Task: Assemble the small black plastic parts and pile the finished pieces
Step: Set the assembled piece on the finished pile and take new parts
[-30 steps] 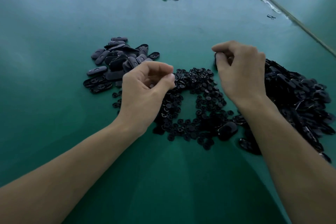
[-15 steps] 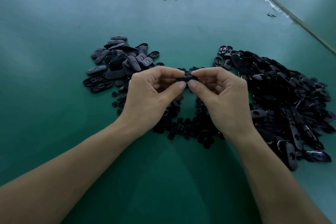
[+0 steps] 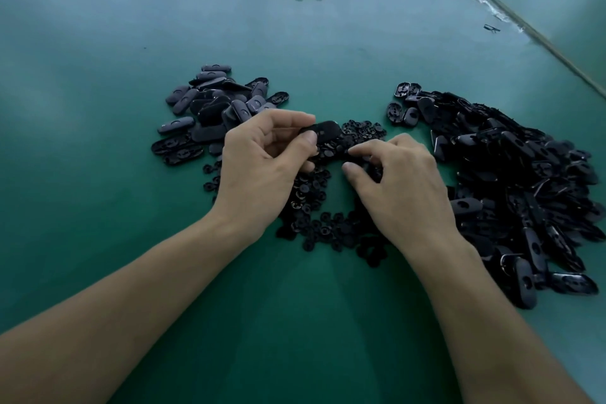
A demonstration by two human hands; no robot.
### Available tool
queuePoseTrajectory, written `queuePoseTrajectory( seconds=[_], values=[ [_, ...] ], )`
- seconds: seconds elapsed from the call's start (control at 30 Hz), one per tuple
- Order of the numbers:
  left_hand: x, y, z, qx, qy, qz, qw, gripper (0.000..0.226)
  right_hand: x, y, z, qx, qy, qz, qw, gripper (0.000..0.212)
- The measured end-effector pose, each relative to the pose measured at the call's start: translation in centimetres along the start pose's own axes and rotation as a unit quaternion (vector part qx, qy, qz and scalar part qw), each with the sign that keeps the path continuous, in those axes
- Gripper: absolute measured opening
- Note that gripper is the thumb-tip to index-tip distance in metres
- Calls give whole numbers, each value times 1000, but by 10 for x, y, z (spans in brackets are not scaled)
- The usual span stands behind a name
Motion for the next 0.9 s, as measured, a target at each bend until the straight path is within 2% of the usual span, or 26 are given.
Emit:
queuePoseTrajectory(
  seconds=[0.3,0.57,0.73,0.9],
  values=[
    [2,1,3,-5,-5,-6,1000,17,-3,-3,0,18,13,3,1000,16],
    [1,2,4,-5,10,-15,1000,16,5,-1,-3,16,-11,32,999,23],
    [1,2,5,-10,4,-19,1000,15,9,-1,-5,14,-9,39,999,14],
    [0,2,4,-10,4,-18,1000,15,6,-2,-3,16,0,28,999,18]
  ],
)
Point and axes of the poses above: each hand's wrist, its own y-axis away from the middle knuckle, its own z-axis out of the palm, x = y × z, the point moved 10 cm from there along -y, towards the middle knuckle, and after that the axes turned 3 degrees about -z, right-handed, at the moved point
